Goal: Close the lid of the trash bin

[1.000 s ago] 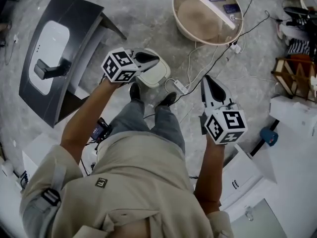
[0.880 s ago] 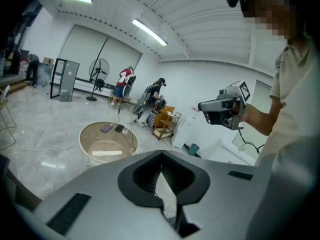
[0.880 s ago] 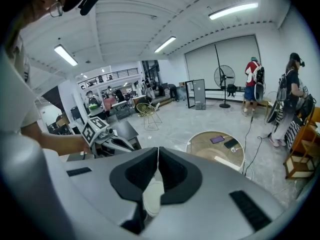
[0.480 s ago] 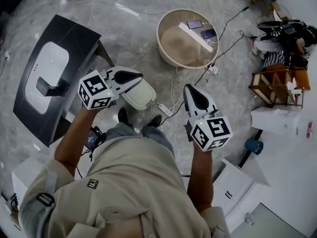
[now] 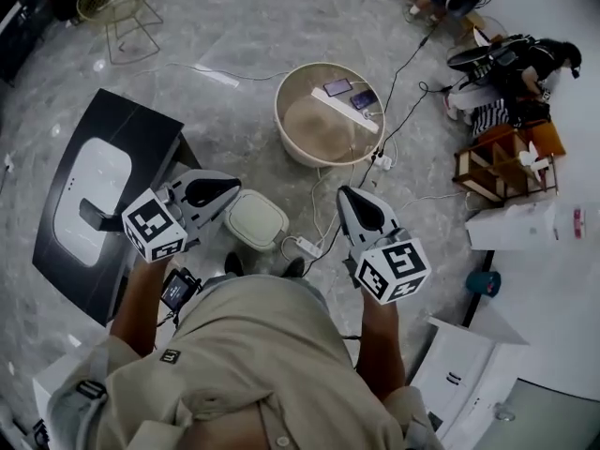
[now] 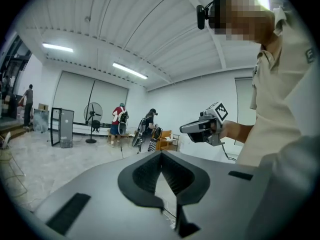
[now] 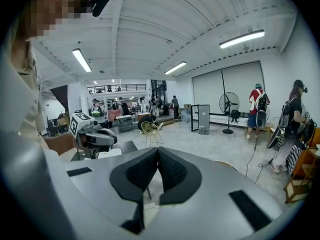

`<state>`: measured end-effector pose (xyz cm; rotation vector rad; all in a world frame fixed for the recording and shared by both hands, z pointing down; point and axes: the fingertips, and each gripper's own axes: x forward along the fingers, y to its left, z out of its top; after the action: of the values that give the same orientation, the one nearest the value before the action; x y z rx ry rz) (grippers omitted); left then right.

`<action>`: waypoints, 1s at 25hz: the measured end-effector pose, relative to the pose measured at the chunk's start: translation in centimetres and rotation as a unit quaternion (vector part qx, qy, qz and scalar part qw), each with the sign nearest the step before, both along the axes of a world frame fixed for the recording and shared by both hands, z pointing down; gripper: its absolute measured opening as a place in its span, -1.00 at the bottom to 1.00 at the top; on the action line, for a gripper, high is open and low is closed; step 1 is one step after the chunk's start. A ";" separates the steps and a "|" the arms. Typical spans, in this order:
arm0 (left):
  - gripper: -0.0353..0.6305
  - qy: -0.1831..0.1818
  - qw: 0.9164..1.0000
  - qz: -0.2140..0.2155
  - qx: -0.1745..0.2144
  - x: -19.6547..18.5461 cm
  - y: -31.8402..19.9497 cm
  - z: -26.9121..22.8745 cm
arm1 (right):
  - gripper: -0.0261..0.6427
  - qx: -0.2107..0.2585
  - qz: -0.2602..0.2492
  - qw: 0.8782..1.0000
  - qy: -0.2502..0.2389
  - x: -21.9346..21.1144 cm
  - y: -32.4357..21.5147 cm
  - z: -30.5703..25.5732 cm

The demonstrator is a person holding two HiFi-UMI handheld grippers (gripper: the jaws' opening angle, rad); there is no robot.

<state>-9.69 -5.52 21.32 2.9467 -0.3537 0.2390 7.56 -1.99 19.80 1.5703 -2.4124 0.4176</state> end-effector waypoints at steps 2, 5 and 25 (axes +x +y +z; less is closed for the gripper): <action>-0.84 -0.001 1.000 0.002 0.014 -0.7 0.7 -1.0 | -0.85 0.007 -0.001 1.000 0.001 -0.4 0.5 -0.8; -0.84 0.001 1.000 0.006 0.028 -1.6 1.6 -2.3 | -0.85 0.016 -0.001 1.000 0.004 -1.2 1.1 -1.6; -0.84 -0.002 0.999 0.033 0.043 -3.5 7.2 -4.2 | -0.86 0.014 0.004 1.000 0.016 -3.0 4.4 -3.2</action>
<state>-13.21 1.73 17.17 3.0455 -0.2745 0.2435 4.59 2.41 16.58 1.5866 -2.3989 0.3572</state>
